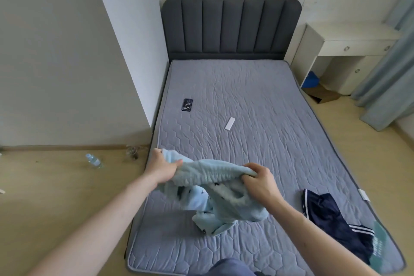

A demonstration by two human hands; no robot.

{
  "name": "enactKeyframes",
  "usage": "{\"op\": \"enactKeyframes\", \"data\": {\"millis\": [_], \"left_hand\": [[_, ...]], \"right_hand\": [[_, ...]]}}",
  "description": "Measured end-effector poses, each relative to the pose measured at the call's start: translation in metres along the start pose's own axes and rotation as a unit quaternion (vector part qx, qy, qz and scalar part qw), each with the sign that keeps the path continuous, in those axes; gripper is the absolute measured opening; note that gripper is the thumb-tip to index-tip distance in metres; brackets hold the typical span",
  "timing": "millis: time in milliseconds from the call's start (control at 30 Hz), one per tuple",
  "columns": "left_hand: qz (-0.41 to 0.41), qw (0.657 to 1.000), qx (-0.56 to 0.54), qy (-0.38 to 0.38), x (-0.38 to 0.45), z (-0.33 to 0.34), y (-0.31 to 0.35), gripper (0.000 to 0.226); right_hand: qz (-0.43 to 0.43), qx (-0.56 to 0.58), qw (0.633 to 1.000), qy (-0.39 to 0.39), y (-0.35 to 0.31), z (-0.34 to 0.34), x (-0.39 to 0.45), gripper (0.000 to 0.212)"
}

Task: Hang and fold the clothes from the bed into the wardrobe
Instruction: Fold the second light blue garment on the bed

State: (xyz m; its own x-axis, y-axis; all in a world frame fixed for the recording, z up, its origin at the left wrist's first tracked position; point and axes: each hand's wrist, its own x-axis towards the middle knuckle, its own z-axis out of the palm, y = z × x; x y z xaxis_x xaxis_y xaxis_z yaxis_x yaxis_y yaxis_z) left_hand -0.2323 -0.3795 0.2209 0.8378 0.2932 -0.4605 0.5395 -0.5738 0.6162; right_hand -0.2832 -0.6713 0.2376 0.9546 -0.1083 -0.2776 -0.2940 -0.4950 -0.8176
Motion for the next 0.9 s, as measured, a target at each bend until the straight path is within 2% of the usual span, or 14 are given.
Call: {"op": "enactKeyframes", "data": {"millis": [67, 100, 133, 200, 233, 267, 367, 433, 533, 700, 800, 900], "left_hand": [[0.100, 0.989, 0.096, 0.057, -0.015, 0.013, -0.013, 0.096], [0.161, 0.979, 0.111, 0.055, -0.026, 0.018, -0.014, 0.092], [0.208, 0.972, 0.104, 0.017, -0.039, 0.027, -0.014, 0.088], [0.252, 0.958, 0.094, -0.100, -0.064, 0.049, -0.010, 0.080], [0.258, 0.950, 0.115, -0.131, -0.073, 0.064, -0.009, 0.074], [0.262, 0.946, 0.141, -0.128, -0.077, 0.079, -0.010, 0.068], [0.229, 0.955, 0.172, -0.074, -0.057, 0.119, -0.028, 0.029], [0.231, 0.951, 0.196, -0.063, -0.037, 0.133, -0.041, 0.014], [0.212, 0.952, 0.222, -0.011, -0.014, 0.133, -0.050, 0.011], [0.148, 0.943, 0.286, 0.082, 0.024, 0.098, -0.041, 0.025], [0.091, 0.964, 0.218, 0.119, 0.050, 0.074, -0.011, 0.018], [0.107, 0.958, 0.219, 0.154, 0.077, 0.033, 0.040, 0.013]], "right_hand": [[0.006, 0.012, 0.999, -0.030, -0.001, -0.003, 0.002, 0.021], [0.012, 0.016, 0.999, -0.044, 0.000, -0.002, 0.003, 0.018], [0.013, 0.015, 0.998, -0.057, 0.000, -0.001, 0.003, 0.016], [0.016, 0.019, 0.996, -0.085, 0.000, 0.005, 0.003, 0.012], [0.018, 0.026, 0.995, -0.097, 0.000, 0.007, 0.003, 0.009], [0.020, 0.031, 0.993, -0.109, -0.001, 0.009, 0.003, 0.009], [0.030, 0.038, 0.989, -0.139, 0.000, 0.004, 0.005, 0.011], [0.020, 0.006, 0.989, -0.148, 0.008, -0.006, 0.012, 0.011], [-0.011, -0.099, 0.988, -0.117, 0.033, -0.028, 0.026, 0.008], [-0.022, -0.310, 0.946, -0.092, 0.074, -0.076, 0.056, 0.010], [-0.005, -0.373, 0.927, -0.050, 0.075, -0.108, 0.087, 0.007], [0.000, -0.380, 0.925, 0.001, 0.052, -0.148, 0.127, 0.010]]}}
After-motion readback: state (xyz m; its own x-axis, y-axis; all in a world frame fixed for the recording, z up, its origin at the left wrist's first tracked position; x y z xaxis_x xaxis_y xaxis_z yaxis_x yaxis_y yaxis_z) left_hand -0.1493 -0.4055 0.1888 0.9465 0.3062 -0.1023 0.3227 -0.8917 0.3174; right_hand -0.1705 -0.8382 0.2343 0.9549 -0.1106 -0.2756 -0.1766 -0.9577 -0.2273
